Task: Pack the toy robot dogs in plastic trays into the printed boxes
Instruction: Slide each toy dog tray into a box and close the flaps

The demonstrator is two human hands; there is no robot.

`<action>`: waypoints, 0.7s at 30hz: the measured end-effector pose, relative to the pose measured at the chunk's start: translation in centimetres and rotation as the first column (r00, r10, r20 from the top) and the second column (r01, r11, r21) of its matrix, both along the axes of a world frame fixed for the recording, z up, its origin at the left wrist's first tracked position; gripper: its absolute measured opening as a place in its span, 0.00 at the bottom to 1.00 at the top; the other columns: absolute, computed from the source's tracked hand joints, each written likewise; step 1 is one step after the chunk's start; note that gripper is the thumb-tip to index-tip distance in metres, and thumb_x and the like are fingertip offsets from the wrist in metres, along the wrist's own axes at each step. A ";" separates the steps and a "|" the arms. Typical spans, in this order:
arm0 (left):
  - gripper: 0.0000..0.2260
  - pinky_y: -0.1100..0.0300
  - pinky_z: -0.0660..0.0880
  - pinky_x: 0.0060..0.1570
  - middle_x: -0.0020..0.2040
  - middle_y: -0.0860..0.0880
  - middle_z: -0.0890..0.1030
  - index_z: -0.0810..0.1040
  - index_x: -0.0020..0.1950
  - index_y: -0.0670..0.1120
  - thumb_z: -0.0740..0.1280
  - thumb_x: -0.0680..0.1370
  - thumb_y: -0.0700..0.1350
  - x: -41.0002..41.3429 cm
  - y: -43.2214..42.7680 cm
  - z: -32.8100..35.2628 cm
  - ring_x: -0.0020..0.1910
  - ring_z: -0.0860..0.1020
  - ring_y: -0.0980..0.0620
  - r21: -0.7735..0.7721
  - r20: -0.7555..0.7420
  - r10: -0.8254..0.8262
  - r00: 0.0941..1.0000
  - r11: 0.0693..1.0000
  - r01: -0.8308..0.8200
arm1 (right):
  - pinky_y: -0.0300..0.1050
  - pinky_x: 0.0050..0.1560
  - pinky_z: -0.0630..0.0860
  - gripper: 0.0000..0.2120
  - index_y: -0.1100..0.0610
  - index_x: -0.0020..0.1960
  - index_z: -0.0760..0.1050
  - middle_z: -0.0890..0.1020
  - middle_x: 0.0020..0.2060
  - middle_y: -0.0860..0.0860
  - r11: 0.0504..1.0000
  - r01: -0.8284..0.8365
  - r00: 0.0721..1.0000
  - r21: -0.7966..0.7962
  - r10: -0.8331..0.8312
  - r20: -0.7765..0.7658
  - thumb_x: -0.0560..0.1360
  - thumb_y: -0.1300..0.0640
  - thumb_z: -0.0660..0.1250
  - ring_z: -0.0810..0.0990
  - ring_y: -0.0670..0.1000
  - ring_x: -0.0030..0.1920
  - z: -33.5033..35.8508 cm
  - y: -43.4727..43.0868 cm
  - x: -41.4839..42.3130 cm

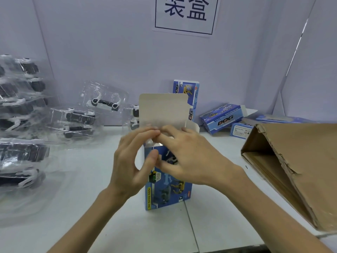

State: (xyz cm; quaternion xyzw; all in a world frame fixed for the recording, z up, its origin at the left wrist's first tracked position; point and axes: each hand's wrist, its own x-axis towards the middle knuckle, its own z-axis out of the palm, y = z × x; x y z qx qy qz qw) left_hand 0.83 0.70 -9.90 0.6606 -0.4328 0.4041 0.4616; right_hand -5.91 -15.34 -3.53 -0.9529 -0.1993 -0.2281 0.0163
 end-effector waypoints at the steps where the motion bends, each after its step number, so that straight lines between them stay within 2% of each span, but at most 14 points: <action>1: 0.16 0.50 0.74 0.62 0.62 0.50 0.80 0.78 0.63 0.44 0.63 0.77 0.45 0.0 -0.1 0.0 0.63 0.78 0.51 0.027 -0.014 -0.010 1.000 1.000 0.011 | 0.42 0.58 0.66 0.20 0.46 0.66 0.70 0.73 0.62 0.44 1.000 -0.007 1.000 0.001 0.007 -0.004 0.76 0.42 0.64 0.70 0.45 0.50 -0.1 -0.1 -0.1; 5: 0.16 0.59 0.74 0.59 0.59 0.55 0.80 0.77 0.63 0.46 0.65 0.77 0.46 0.7 0.1 0.3 0.58 0.79 0.56 0.065 -0.008 -0.002 1.000 0.998 0.003 | 0.40 0.54 0.68 0.23 0.47 0.66 0.70 0.74 0.64 0.44 1.000 0.000 0.998 -0.014 -0.001 -0.058 0.72 0.46 0.68 0.74 0.49 0.57 -0.2 -0.7 -0.1; 8: 0.15 0.55 0.74 0.56 0.55 0.54 0.82 0.80 0.59 0.42 0.65 0.76 0.47 1.4 0.4 0.6 0.54 0.79 0.57 0.099 0.025 0.035 0.999 0.994 -0.038 | 0.44 0.52 0.75 0.24 0.45 0.68 0.69 0.73 0.64 0.42 1.000 0.006 0.996 0.005 -0.005 -0.094 0.73 0.47 0.65 0.77 0.49 0.56 0.2 -0.7 -0.1; 11: 0.14 0.51 0.71 0.55 0.54 0.56 0.81 0.83 0.55 0.42 0.64 0.76 0.47 1.8 0.4 0.8 0.53 0.77 0.61 0.131 0.087 0.092 0.992 0.986 -0.103 | 0.44 0.57 0.75 0.20 0.45 0.69 0.72 0.74 0.67 0.40 0.990 -0.016 0.990 0.138 0.036 -0.140 0.77 0.53 0.60 0.76 0.46 0.58 0.8 -0.9 0.1; 14: 0.13 0.52 0.73 0.56 0.55 0.57 0.81 0.85 0.53 0.43 0.64 0.76 0.47 1.6 0.2 0.7 0.56 0.79 0.59 0.132 0.077 0.082 0.994 0.987 -0.091 | 0.44 0.61 0.74 0.18 0.51 0.63 0.80 0.80 0.62 0.45 0.956 -0.027 0.988 0.292 0.070 -0.137 0.80 0.60 0.57 0.76 0.45 0.58 1.3 -1.3 0.3; 16: 0.14 0.53 0.75 0.55 0.54 0.58 0.82 0.85 0.54 0.44 0.64 0.76 0.48 1.4 0.3 0.8 0.55 0.80 0.56 0.129 0.043 0.066 0.997 0.989 -0.071 | 0.44 0.64 0.72 0.17 0.53 0.60 0.82 0.81 0.60 0.48 0.957 0.000 0.996 0.289 0.026 -0.088 0.80 0.61 0.58 0.77 0.47 0.58 1.3 -1.2 0.2; 18: 0.14 0.52 0.76 0.54 0.53 0.57 0.82 0.86 0.53 0.44 0.64 0.76 0.48 1.3 0.4 1.0 0.54 0.81 0.55 0.134 0.025 0.065 0.998 0.989 -0.068 | 0.44 0.73 0.61 0.15 0.52 0.57 0.83 0.82 0.57 0.47 0.974 0.050 0.998 0.221 -0.058 0.034 0.79 0.61 0.59 0.78 0.49 0.56 0.7 -0.9 0.2; 19: 0.14 0.52 0.76 0.54 0.52 0.57 0.83 0.86 0.52 0.44 0.63 0.76 0.48 1.2 0.4 1.2 0.53 0.81 0.54 0.140 0.020 0.064 0.998 0.988 -0.067 | 0.45 0.74 0.57 0.14 0.50 0.55 0.83 0.83 0.54 0.46 0.978 0.087 0.985 0.190 -0.113 0.132 0.78 0.60 0.60 0.79 0.50 0.55 0.4 -0.8 0.3; 21: 0.14 0.52 0.77 0.52 0.48 0.54 0.85 0.86 0.48 0.43 0.63 0.76 0.48 1.2 0.4 1.3 0.51 0.81 0.54 0.149 0.022 0.068 0.997 0.986 -0.070 | 0.48 0.71 0.57 0.12 0.48 0.52 0.82 0.84 0.51 0.44 0.956 0.164 0.925 0.242 -0.234 0.301 0.76 0.61 0.65 0.79 0.49 0.53 0.1 -1.0 0.7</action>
